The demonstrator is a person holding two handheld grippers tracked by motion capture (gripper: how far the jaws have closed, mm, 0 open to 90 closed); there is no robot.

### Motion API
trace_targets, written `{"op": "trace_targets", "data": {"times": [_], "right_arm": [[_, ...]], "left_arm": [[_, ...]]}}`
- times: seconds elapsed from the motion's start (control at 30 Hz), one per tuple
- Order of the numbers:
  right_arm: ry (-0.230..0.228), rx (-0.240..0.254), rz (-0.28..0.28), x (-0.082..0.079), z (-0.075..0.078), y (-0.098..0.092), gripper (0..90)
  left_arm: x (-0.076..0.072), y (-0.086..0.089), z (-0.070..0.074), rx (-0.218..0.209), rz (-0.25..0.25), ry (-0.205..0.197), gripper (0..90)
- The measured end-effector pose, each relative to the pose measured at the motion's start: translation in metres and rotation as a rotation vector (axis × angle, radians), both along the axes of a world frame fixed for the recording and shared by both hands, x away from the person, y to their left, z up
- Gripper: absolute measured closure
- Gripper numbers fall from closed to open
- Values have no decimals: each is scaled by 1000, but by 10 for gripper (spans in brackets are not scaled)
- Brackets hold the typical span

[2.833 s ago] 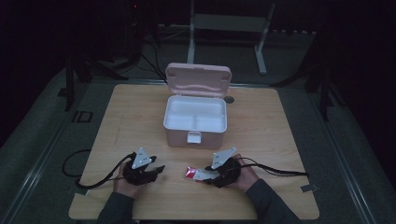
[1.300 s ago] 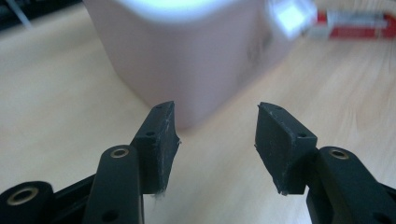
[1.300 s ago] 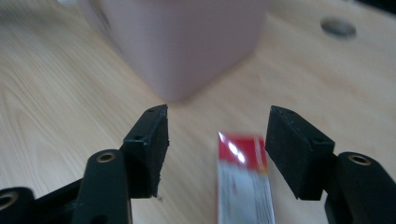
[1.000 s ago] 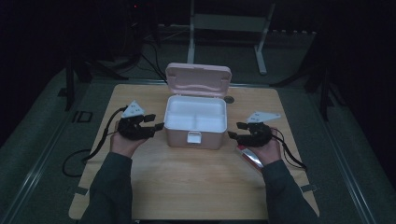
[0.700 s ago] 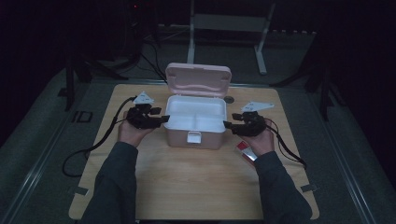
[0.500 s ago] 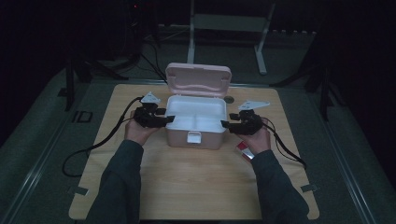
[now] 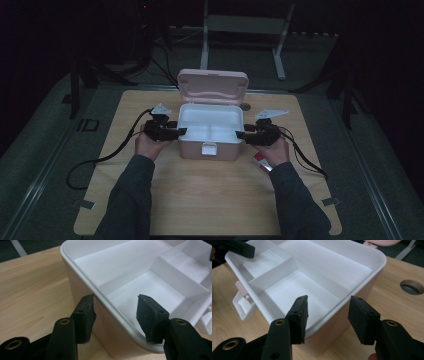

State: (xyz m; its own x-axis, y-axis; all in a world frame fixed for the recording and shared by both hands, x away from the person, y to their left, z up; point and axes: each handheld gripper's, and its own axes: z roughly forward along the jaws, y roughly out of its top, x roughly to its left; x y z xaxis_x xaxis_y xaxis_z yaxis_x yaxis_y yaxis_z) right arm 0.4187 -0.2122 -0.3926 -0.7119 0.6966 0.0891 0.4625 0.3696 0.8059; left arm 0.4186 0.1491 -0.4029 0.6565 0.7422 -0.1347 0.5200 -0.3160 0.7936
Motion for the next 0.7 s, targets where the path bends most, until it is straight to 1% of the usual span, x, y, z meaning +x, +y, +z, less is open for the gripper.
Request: {"op": "trace_targets", "data": {"times": [0.03, 0.07, 0.13, 0.27, 0.33, 0.4, 0.43, 0.47, 0.57, 0.7], "right_arm": [[9, 22, -1, -2, -1, -5, 506], [9, 22, -1, -2, -1, -5, 506], [15, 39, -1, -5, -3, -10, 509], [15, 40, 0, -13, -3, -17, 510], [13, 37, 6, -18, -3, -19, 509], [11, 38, 11, -22, -3, -21, 509], [10, 40, 17, -26, -4, -23, 509], [10, 40, 17, -26, -4, -23, 509], [6, 37, 15, -35, -4, -23, 509], [9, 19, 21, -43, -3, -23, 508]], "left_arm": [[-3, -1, -1, -15, 2, 3, 479], [-5, -2, -1, -23, 2, 5, 479], [-11, -5, -1, -34, 3, 9, 480], [-21, -10, 0, -27, 0, 12, 480], [-27, -12, 0, -36, 3, 17, 482], [-33, -14, 0, -31, 7, 18, 484], [-36, -15, 0, -23, 6, 15, 484], [-39, -16, 1, -17, 9, 16, 484], [-49, -18, 2, -2, 13, 19, 484], [-58, -19, 2, 0, 15, 18, 484]]}}
